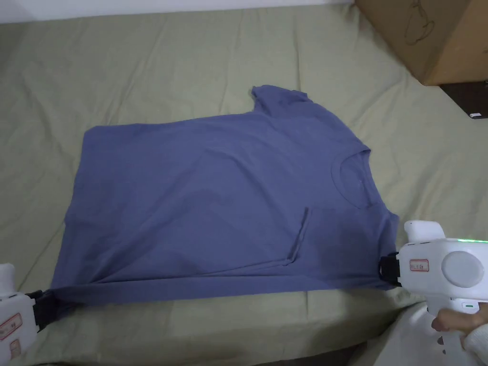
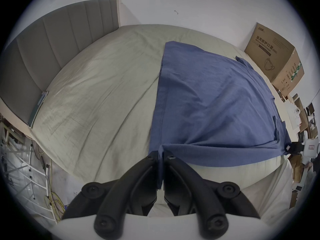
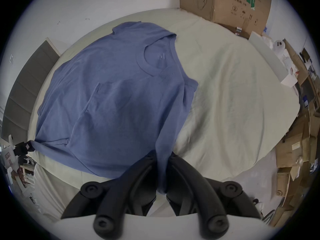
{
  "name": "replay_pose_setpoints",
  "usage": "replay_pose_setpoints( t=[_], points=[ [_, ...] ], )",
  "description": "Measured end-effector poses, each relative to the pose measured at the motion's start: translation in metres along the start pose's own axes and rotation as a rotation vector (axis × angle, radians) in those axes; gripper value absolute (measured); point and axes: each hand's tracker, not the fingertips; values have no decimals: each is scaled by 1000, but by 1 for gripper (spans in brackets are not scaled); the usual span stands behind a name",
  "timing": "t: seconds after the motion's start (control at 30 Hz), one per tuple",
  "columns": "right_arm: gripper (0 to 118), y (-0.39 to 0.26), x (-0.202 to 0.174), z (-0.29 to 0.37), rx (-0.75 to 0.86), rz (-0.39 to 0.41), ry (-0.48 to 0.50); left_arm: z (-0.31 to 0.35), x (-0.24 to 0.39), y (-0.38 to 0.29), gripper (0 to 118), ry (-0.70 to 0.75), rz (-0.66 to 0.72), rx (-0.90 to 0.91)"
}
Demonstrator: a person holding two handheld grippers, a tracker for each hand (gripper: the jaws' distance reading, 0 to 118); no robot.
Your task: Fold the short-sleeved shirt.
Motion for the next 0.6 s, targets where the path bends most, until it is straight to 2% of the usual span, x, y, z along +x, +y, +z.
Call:
replay_pose_setpoints(
  t=[0.1,0.27,0.37,0.47,0.53,0.6],
  points=[
    [7,3,-2,16,15,-12,19,2,1,4,6,7,-7,-3],
    [7,31,-3,47,62,12,52,12,1,26,6,5,-25,26],
    [7,66,-4,50,64,-61,96,8,3,57,6,14,-81,69],
    [7,108,-9,35,59,-85,73,-5,12,94,6,28,-126,98],
    [7,138,-18,16,24,-45,10,-25,18,119,6,24,-133,93],
    [7,161,-24,-10,-31,-59,9,-47,24,138,7,32,-157,78]
  ],
)
